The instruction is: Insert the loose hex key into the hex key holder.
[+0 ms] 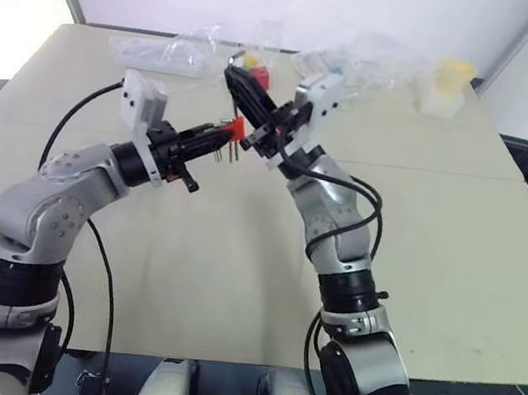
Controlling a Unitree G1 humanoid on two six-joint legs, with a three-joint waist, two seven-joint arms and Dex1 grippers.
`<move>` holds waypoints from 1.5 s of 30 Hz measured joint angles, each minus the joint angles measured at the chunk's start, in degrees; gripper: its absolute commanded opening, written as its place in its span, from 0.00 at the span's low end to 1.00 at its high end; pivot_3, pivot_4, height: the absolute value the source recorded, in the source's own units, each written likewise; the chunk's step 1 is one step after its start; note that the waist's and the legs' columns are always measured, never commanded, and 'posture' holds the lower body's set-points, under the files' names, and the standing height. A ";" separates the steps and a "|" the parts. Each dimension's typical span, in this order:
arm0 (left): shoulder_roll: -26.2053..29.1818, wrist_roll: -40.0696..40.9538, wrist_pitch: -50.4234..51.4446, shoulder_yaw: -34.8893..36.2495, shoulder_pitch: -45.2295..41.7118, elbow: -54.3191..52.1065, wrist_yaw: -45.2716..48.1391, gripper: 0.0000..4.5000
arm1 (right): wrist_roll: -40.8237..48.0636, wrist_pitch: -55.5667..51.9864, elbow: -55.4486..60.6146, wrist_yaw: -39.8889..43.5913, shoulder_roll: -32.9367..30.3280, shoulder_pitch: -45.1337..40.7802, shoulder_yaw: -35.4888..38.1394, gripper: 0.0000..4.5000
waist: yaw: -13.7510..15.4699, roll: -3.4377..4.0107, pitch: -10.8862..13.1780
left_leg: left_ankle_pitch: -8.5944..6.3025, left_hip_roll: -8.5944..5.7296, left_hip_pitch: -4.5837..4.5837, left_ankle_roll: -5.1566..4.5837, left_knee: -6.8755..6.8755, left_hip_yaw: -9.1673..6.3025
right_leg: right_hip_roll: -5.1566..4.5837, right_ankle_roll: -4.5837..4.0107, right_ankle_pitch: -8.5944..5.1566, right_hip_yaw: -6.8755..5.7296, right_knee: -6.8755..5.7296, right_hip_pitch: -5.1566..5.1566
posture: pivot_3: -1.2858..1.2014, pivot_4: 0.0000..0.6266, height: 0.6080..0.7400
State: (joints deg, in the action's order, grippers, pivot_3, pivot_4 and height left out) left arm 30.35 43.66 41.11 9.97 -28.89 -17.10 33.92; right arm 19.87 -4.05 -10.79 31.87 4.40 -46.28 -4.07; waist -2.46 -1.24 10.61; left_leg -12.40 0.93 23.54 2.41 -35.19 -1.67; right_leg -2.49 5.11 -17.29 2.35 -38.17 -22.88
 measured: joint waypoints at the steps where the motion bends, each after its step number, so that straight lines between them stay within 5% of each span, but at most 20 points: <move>1: 0.00 0.18 0.00 0.03 0.00 -0.11 -0.12 0.00 | -0.01 0.03 -0.23 0.02 -0.03 -0.07 0.04 0.00 | 0.00 0.00 0.00 | 0.00 0.00 0.00 0.00 0.00 0.00 | 0.00 0.00 0.00 0.00 0.00 0.00 | 0.52 0.24 1.00; 45: 0.10 -0.64 -0.32 0.00 -0.17 0.18 -0.70 0.00 | 0.59 -1.74 1.73 0.08 -0.73 0.02 -1.20 0.00 | 0.00 0.00 0.00 | 0.00 0.00 0.00 0.00 0.00 0.00 | 0.01 0.00 0.00 0.00 0.00 0.00 | 0.52 0.24 1.00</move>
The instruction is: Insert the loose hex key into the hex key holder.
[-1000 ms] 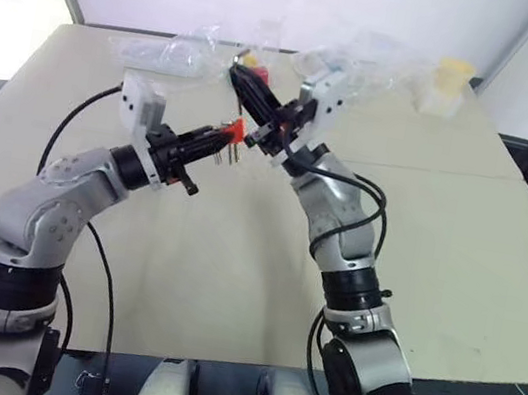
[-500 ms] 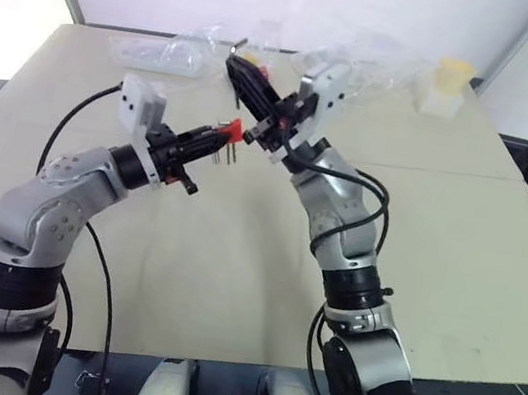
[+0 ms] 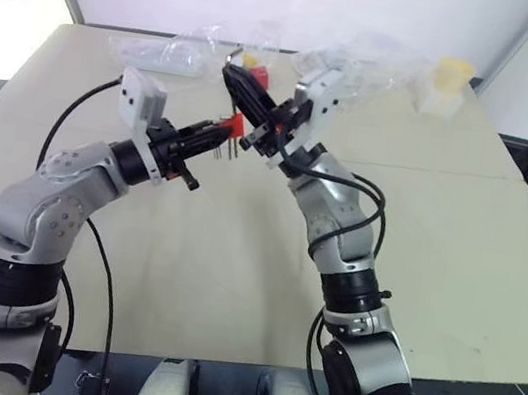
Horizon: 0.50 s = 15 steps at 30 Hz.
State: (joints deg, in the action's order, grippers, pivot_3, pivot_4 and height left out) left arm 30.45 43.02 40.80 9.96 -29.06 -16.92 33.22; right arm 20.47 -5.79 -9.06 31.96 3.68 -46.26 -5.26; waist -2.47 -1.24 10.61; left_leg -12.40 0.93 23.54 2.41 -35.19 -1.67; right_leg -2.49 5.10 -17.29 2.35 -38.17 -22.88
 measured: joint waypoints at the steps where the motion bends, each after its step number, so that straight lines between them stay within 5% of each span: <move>1: 0.00 0.01 0.01 0.00 0.00 0.00 0.00 0.00 | 0.00 0.00 0.00 0.00 0.00 0.00 -0.01 0.00 | 0.01 0.00 0.00 | 0.00 0.00 0.00 0.00 0.00 0.00 | 0.00 0.00 0.00 0.00 0.00 0.00 | 0.52 0.24 1.00; 15: 0.09 0.04 0.04 0.00 0.11 0.00 0.08 0.00 | -0.18 0.16 0.00 0.66 -0.65 0.00 0.07 0.00 | 0.01 0.00 0.00 | 0.00 0.00 0.00 0.00 0.00 0.00 | 0.00 0.00 0.00 0.00 0.00 0.00 | 0.52 0.24 1.00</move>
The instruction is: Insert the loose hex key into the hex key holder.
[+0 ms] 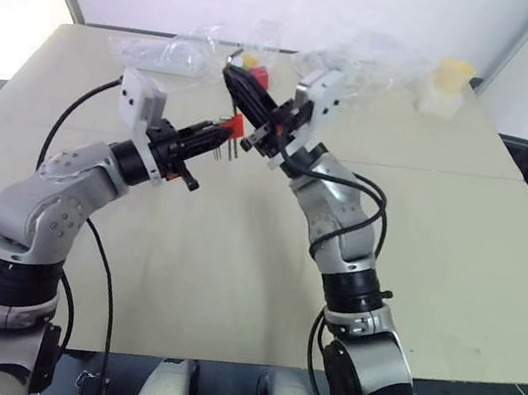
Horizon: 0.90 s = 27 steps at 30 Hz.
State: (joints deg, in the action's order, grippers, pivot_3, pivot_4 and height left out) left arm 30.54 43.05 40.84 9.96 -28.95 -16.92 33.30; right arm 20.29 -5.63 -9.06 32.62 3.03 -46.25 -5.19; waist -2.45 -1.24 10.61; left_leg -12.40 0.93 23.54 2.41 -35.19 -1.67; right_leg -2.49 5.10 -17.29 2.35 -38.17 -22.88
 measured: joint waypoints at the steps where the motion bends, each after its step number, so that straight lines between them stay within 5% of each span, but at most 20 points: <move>1: 0.01 0.00 0.00 0.00 0.00 0.01 0.00 0.00 | 0.00 0.06 0.00 0.04 -0.12 0.00 0.00 0.00 | 0.00 0.00 0.00 | 0.00 0.00 0.00 0.00 0.00 0.00 | 0.00 0.00 0.00 0.00 0.00 0.00 | 0.52 0.24 1.00; 27: 0.03 -0.06 -0.01 0.34 0.39 0.02 -0.07 0.00 | -0.07 0.98 -0.45 0.37 -1.37 -0.06 0.07 0.00 | 0.00 0.00 0.00 | 0.00 0.00 0.00 0.00 0.00 0.00 | 0.00 0.00 0.00 0.00 0.00 0.00 | 0.52 0.24 1.00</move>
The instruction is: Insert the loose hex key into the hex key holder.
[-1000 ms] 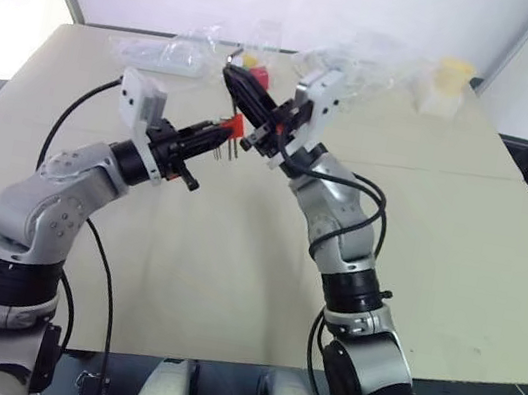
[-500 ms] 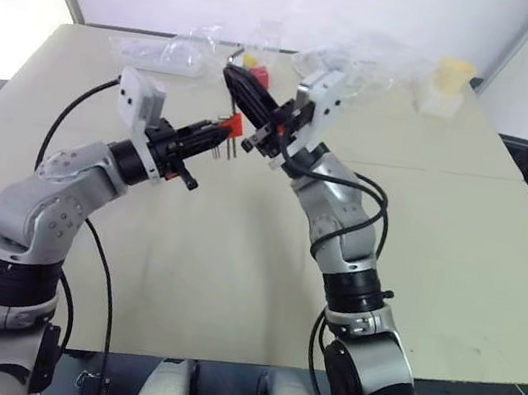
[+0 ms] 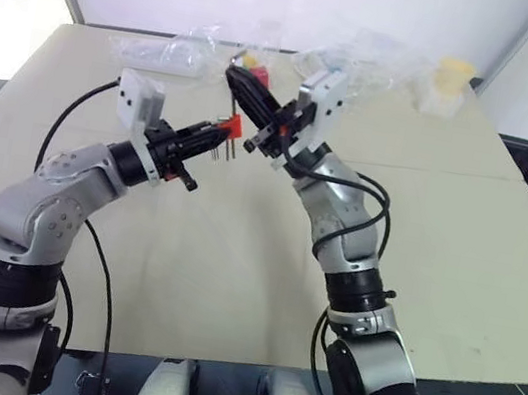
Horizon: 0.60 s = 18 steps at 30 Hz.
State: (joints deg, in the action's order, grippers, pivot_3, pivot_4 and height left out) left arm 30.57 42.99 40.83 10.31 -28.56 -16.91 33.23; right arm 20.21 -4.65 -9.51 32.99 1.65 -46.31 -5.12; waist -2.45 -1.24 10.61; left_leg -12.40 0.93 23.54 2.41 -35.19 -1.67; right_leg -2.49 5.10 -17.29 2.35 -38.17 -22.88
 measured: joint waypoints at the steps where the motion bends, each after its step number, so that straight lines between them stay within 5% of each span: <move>1: 0.00 0.00 0.00 0.00 0.00 0.00 0.00 0.00 | 0.00 0.00 0.00 -0.03 -0.02 0.00 0.01 0.00 | 0.00 0.00 0.00 | 0.00 0.00 0.00 0.00 0.00 0.00 | 0.00 0.00 0.00 0.00 0.00 0.00 | 0.52 0.24 1.00; 18: 0.00 -0.05 -0.38 1.38 -0.02 1.18 0.13 0.00 | -0.35 -0.07 -0.80 -0.36 -0.28 0.00 0.93 0.00 | -0.01 0.00 0.00 | 0.00 0.00 0.00 0.00 0.00 0.00 | 0.00 0.00 0.00 0.00 0.00 0.00 | 0.52 0.24 1.00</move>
State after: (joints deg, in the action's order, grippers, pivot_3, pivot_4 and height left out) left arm 30.57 42.94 40.46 11.69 -28.58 -15.73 33.36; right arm 19.86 -4.72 -10.31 32.62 1.37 -46.31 -4.19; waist -2.46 -1.24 10.61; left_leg -12.40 0.93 23.54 2.41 -35.19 -1.66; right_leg -2.49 5.11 -17.29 2.35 -38.17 -22.88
